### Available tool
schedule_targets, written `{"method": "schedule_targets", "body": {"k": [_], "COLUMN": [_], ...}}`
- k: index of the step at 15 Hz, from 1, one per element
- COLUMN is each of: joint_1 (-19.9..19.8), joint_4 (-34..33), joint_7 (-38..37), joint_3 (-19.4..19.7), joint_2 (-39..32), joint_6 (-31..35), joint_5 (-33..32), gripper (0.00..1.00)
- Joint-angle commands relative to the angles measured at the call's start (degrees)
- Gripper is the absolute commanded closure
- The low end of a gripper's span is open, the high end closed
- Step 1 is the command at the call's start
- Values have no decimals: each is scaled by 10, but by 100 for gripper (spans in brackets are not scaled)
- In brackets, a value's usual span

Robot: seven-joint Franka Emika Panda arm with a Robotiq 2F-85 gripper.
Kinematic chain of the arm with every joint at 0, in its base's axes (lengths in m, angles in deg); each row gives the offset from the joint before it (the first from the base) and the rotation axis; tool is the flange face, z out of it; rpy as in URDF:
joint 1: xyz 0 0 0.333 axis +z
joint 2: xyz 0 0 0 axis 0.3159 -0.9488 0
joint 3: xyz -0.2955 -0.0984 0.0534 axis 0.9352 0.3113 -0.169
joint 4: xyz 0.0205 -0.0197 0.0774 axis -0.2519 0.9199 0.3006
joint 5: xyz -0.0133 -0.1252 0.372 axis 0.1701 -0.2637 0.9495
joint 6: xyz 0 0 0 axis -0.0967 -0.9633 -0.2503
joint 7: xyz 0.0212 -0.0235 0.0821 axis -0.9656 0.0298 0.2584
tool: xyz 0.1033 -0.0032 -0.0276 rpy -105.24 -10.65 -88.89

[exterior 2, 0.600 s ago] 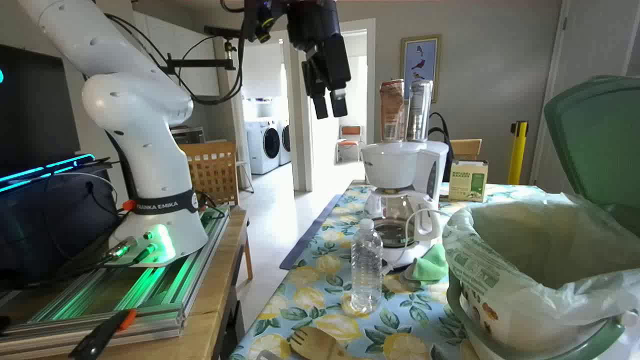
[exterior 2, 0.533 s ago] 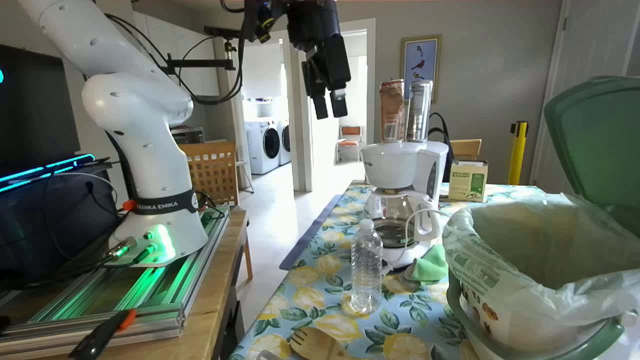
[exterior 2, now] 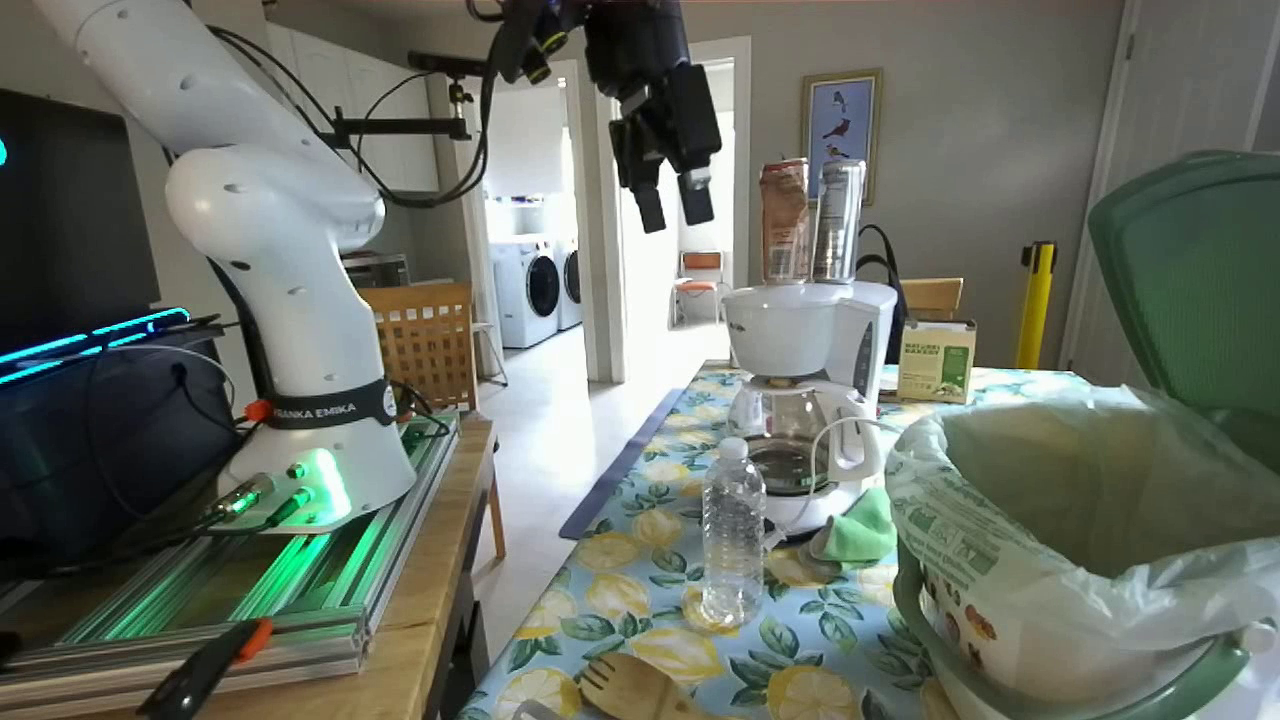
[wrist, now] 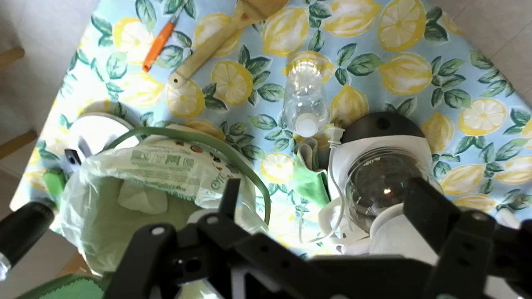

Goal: Put the two metal cans into the bin

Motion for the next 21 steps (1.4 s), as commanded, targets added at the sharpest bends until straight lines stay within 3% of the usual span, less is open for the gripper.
{"method": "schedule_targets", "body": {"k": [1,5,10,21], "joint_1": [39,93,159,192], "joint_4": [-12,-17,-48,-125], "joint_7": [54,92,123,193], "joint_3": [-2,3,22,-5], "joint_2": [-13,-26,-61,-150], "joint_6": [49,105,110,96], "joint_5": [14,50,175,308], "gripper": [0,0,0,0]}}
